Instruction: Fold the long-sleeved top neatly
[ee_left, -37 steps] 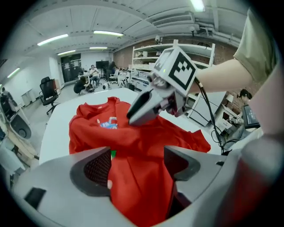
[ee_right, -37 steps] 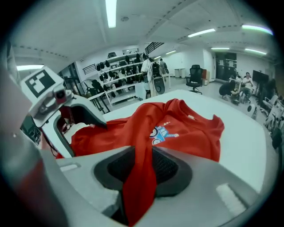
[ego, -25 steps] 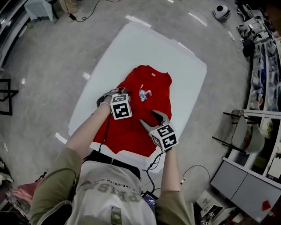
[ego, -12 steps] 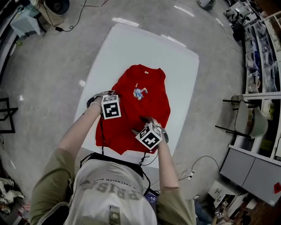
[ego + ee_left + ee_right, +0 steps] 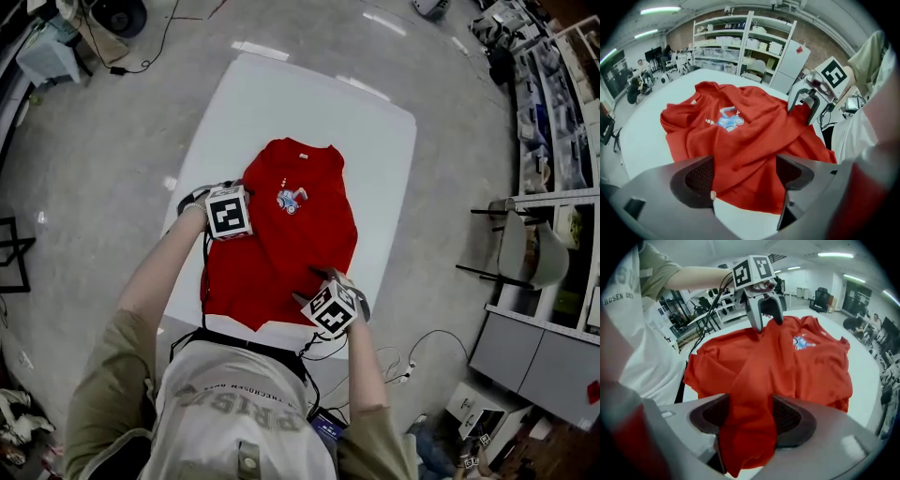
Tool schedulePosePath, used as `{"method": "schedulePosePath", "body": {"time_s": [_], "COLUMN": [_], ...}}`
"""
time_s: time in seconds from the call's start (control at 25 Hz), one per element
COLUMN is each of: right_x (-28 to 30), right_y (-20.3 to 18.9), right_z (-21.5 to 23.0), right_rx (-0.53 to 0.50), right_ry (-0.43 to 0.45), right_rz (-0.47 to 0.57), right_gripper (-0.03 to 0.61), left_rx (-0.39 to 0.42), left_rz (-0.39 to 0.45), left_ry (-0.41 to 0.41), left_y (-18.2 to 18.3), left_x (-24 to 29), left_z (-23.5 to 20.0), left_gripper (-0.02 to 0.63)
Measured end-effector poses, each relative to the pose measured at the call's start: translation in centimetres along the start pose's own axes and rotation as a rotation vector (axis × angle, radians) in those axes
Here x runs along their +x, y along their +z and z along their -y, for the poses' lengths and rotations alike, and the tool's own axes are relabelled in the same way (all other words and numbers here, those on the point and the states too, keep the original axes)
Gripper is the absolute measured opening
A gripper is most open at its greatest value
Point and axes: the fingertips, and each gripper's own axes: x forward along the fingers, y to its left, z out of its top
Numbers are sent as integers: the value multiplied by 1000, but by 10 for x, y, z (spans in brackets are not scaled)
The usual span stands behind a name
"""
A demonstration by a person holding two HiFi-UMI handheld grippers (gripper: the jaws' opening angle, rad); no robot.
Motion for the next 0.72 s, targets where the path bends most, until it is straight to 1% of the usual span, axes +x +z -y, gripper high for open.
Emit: {"method": "schedulePosePath", "body": {"time_s": [0.08, 0.12, 0.2, 0.24, 0.36, 0.44, 0.48, 0.6, 0.72], "right_x": [5, 5, -1, -7, -52, -93, -112, -157, -187], "right_y": [-13, -15, -10, -5, 13, 22, 25, 31, 47], "right_z": [4, 6, 11, 14, 35, 54, 63, 98, 142], "right_rx": [30, 43, 66, 85, 183, 251, 276, 344, 365], "right_ry": [11, 20, 41, 45, 13, -37, -63, -123, -176], "right_rz": [-14, -8, 14, 42, 204, 324, 367, 466, 548], "right_gripper": [287, 287, 287, 287, 287, 287, 287, 287, 287], "left_rx": [-21, -35, -59, -67, -74, -81, -91, -134, -188], "left_rz": [-27, -27, -7, 5, 78, 152, 186, 253, 293], "left_ry": [-12, -16, -25, -27, 1, 44, 69, 141, 172], "left_y": [-9, -12, -12, -11, 1, 11, 14, 20, 26], "left_x": [12, 14, 10, 6, -25, -55, -68, -94, -99], "left_z": [-5, -6, -5, -4, -3, -11, -19, -52, -82], "left_gripper": [394, 394, 394, 394, 394, 394, 396, 396, 394]}}
